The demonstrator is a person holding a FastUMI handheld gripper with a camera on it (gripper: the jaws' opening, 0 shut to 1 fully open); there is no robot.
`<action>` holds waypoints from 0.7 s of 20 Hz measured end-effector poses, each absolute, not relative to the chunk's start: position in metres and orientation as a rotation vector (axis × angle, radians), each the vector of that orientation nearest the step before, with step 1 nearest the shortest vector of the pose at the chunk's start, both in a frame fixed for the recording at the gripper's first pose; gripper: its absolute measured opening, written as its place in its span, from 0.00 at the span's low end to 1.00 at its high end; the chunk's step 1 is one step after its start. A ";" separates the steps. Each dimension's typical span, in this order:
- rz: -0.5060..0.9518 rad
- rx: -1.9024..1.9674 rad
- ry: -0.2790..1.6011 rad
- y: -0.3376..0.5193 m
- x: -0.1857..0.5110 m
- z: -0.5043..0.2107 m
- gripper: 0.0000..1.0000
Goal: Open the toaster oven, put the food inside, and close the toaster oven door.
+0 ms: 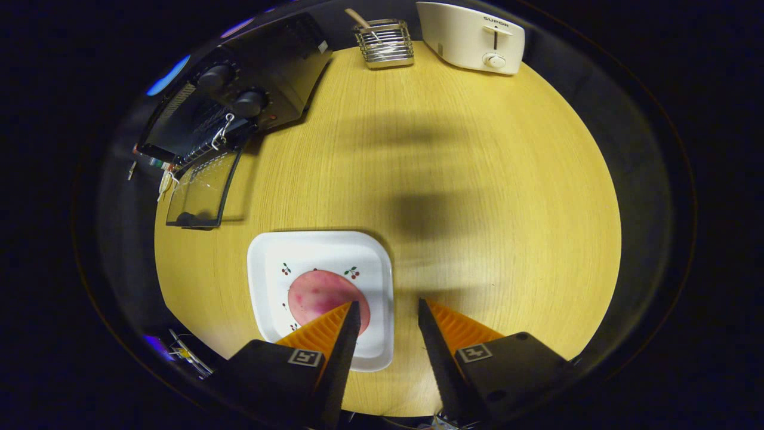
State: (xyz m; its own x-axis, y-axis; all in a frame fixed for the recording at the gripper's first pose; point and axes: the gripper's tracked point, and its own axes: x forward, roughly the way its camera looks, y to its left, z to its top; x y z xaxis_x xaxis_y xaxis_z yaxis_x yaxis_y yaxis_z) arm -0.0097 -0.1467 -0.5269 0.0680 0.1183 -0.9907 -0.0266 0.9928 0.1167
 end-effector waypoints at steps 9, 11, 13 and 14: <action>0.214 0.180 1.496 -0.143 -0.010 -0.528 0.05; 0.216 0.241 1.482 -0.141 -0.011 -0.526 0.05; 0.217 0.354 1.480 -0.138 -0.015 -0.521 0.05; 0.216 0.434 1.475 -0.135 -0.017 -0.516 0.05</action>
State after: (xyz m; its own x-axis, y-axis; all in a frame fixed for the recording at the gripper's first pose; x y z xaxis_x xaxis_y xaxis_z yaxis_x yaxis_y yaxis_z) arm -0.0166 -0.1349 -0.5158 0.0952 0.3994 -0.9118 0.1215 0.9045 0.4089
